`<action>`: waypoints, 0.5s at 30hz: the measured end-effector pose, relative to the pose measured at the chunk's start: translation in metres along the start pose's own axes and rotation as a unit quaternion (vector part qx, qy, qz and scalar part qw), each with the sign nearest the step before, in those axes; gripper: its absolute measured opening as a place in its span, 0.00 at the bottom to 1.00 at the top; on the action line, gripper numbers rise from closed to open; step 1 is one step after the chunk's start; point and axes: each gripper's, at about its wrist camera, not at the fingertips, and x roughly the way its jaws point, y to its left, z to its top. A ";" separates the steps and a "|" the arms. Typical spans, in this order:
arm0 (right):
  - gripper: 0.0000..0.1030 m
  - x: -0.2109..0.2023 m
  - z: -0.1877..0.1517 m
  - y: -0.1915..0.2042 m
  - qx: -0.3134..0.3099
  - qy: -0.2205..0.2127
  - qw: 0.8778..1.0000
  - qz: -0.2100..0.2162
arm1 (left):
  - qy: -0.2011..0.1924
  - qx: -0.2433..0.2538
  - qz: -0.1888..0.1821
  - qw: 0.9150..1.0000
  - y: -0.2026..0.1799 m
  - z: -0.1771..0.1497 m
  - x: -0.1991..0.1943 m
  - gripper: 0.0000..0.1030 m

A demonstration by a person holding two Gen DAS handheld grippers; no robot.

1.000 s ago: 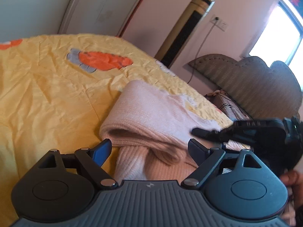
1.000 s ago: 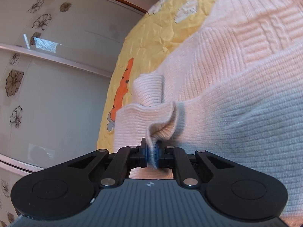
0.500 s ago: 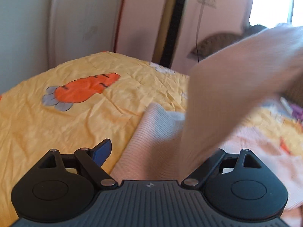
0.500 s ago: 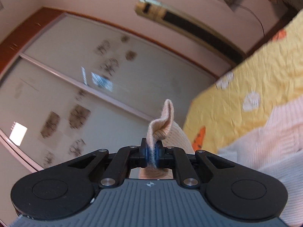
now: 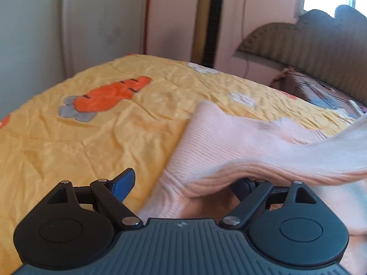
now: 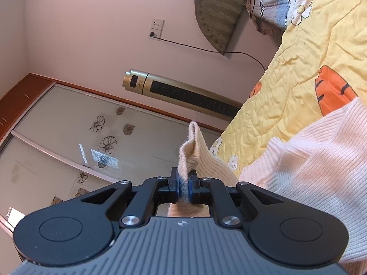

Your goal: Fold small clothes

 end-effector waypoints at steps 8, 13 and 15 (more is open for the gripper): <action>0.12 -0.032 -0.008 -0.039 0.039 -0.029 0.998 -0.026 | 0.049 -0.002 -0.030 0.998 0.008 -0.005 0.016 0.32; 0.12 -0.043 -0.027 -0.102 0.081 -0.021 0.988 -0.133 | 0.040 0.007 -0.032 0.999 0.003 -0.001 0.010 0.26; 0.12 -0.045 -0.031 -0.099 0.074 -0.025 0.989 -0.129 | 0.026 0.018 -0.030 0.999 0.002 0.001 0.004 0.23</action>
